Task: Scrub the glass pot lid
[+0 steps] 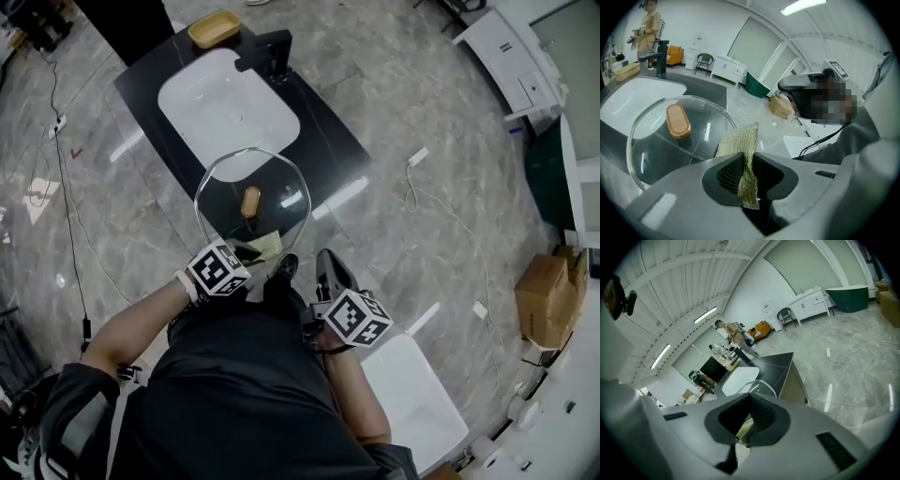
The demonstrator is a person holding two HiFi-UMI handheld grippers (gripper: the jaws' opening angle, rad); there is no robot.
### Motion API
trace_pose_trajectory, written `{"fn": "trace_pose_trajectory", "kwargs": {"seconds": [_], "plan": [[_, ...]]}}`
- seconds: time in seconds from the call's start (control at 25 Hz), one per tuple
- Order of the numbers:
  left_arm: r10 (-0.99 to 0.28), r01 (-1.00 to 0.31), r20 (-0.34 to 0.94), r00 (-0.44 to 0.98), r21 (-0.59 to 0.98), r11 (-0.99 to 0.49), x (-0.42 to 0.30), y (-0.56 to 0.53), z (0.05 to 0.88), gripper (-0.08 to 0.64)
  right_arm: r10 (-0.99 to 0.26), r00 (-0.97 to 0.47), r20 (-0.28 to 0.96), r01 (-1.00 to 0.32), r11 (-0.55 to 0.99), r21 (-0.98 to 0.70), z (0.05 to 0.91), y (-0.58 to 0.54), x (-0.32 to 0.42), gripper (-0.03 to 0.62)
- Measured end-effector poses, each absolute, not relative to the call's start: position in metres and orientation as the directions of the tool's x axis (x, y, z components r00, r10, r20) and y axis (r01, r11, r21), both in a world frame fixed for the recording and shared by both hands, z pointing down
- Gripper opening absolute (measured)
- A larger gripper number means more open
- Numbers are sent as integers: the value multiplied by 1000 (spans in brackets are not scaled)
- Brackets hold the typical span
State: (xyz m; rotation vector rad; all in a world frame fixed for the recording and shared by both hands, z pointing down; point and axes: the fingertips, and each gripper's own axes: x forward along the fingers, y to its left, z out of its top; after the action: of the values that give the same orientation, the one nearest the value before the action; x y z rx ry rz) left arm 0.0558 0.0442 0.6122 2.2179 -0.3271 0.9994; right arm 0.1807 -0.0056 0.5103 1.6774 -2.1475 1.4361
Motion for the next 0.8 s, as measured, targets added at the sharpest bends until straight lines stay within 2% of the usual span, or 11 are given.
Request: {"fn": "trace_pose_trajectory", "kwargs": {"seconds": [0.24, 0.4, 0.52, 0.64, 0.8], "plan": [[-96, -492, 612, 785, 523, -696, 31, -2, 536, 66, -742, -408, 532, -786, -12, -618, 506, -7, 179, 6], [-281, -548, 501, 819, 534, -644, -3, -70, 469, 64, -750, -418, 513, -776, 1, -630, 503, -9, 177, 6], [-381, -671, 560, 735, 521, -528, -25, -133, 480, 66, -759, -416, 500, -761, -10, -648, 504, -4, 185, 6], [-294, -718, 663, 688, 565, -407, -18, -169, 531, 66, -771, -406, 491, -744, -32, -667, 505, 1, 192, 6], [-203, -796, 804, 559, 452, -402, -6, -195, 585, 66, -792, -376, 480, -733, -62, -677, 506, 7, 211, 6]]}}
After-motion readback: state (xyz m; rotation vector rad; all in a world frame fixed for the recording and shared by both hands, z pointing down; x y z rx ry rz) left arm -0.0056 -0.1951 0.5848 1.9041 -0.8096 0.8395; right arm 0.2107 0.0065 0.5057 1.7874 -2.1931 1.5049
